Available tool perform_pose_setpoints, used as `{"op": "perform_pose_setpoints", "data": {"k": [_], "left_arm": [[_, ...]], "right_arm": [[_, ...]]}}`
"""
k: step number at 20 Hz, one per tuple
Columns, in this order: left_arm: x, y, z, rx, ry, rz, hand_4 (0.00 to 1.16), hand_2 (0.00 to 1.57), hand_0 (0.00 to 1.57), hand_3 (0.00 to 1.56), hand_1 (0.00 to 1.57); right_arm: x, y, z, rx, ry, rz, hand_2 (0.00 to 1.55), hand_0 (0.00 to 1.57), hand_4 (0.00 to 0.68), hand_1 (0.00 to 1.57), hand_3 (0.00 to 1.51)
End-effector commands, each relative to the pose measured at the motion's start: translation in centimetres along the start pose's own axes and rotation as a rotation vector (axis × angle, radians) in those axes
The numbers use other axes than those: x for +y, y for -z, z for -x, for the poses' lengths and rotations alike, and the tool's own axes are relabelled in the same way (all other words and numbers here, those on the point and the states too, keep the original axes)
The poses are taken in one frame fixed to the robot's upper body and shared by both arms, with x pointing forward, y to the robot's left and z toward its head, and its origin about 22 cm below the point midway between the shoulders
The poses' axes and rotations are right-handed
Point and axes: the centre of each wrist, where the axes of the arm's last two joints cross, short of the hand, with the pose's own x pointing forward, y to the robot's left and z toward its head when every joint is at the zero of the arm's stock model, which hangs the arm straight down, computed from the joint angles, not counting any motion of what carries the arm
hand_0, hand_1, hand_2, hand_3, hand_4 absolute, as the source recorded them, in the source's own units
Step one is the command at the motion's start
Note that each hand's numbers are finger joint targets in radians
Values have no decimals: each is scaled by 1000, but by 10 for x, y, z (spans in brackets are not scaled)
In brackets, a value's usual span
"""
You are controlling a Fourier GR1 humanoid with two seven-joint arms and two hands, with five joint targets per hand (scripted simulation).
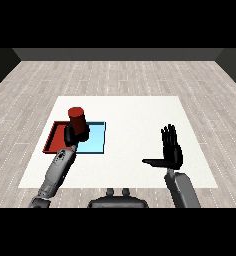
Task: Pick the red can and put it in the red box
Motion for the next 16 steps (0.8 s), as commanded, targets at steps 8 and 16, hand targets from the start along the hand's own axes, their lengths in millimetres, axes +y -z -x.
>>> {"op": "perform_pose_setpoints", "data": {"k": [8, 16], "left_arm": [[126, 31, 50, 325, 441, -79, 1059, 1559, 1571, 1493, 1571], [164, 1, 108, 656, 710, -111, 891, 849, 940, 673, 940]], "right_arm": [[-21, 7, 27, 52, -25, 42, 0, 0, 0, 0, 0], [-22, 9, 43, 43, -9, 63, 0, 0, 0, 0, 0]]}}
